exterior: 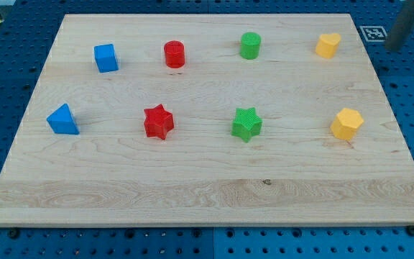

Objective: Push the green star slightly upwards

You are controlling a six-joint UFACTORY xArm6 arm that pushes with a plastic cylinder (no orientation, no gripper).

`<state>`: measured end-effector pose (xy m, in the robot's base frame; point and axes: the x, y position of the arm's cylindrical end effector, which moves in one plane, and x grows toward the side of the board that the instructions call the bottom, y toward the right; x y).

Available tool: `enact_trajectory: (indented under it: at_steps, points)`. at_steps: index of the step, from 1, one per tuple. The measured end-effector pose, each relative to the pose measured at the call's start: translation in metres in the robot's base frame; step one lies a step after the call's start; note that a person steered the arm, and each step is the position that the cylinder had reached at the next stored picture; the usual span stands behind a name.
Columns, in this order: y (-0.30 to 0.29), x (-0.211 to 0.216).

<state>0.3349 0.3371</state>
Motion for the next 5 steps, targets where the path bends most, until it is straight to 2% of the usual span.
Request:
enact_trajectory:
  at_steps: [2,3,4,5]
  points:
    - [-0.012,0.121]
    - [-0.021,0.214]
    - [-0.082,0.27]
    - [-0.167,0.27]
